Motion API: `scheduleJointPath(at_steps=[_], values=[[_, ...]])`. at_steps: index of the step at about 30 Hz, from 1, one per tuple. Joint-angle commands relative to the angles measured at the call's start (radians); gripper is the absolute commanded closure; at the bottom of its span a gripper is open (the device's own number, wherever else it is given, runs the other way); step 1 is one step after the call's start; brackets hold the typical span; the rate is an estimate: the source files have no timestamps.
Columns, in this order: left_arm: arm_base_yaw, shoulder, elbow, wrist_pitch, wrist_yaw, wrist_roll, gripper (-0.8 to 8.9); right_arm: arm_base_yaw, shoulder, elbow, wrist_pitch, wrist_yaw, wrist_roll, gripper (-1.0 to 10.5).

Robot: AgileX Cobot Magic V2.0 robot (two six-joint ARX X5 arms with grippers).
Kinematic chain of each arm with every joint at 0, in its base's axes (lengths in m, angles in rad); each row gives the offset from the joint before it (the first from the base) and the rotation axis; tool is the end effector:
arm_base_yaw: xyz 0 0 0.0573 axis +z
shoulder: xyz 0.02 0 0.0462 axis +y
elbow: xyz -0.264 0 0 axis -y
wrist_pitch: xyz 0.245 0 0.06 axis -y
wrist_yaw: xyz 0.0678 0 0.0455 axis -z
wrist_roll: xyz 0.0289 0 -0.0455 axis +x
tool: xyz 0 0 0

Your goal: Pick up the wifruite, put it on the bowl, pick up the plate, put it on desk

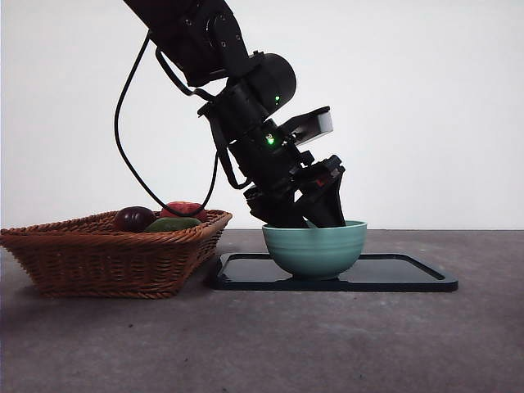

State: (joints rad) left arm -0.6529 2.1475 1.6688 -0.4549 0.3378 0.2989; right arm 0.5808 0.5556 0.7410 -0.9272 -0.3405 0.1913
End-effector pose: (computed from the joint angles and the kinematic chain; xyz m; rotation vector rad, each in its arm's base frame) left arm 0.3640 -0.2905 0.1888 0.4057 0.8173 -1.0554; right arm 0.0746 0.0605 0.2827 0.0773 0.8423 0.8006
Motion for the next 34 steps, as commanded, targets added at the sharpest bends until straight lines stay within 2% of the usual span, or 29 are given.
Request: scheduleJointPath(at_steps=[1, 5, 8, 15, 25, 34], values=[[-0.015, 0.031, 0.026, 0.008, -0.014, 0.029, 4.73, 0.007, 0.002, 0.008, 0.006, 0.001, 0.011, 7.7], [-0.017, 0.031, 0.026, 0.008, -0.035, 0.034, 4.89, 0.007, 0.002, 0.008, 0.007, 0.001, 0.011, 7.7], [-0.018, 0.031, 0.026, 0.006, -0.04, 0.033, 5.72, 0.007, 0.002, 0.008, 0.006, 0.001, 0.011, 7.7], [-0.022, 0.031, 0.026, 0.003, -0.057, 0.029, 6.96, 0.007, 0.002, 0.008, 0.007, 0.007, 0.01, 7.7], [-0.023, 0.013, 0.035, -0.002, -0.056, 0.019, 6.95, 0.007, 0.002, 0.008, 0.007, 0.009, 0.01, 7.7], [-0.014, -0.126, 0.04, -0.002, -0.056, -0.049, 6.94, 0.006, 0.002, 0.008, 0.01, 0.031, 0.01, 7.7]])
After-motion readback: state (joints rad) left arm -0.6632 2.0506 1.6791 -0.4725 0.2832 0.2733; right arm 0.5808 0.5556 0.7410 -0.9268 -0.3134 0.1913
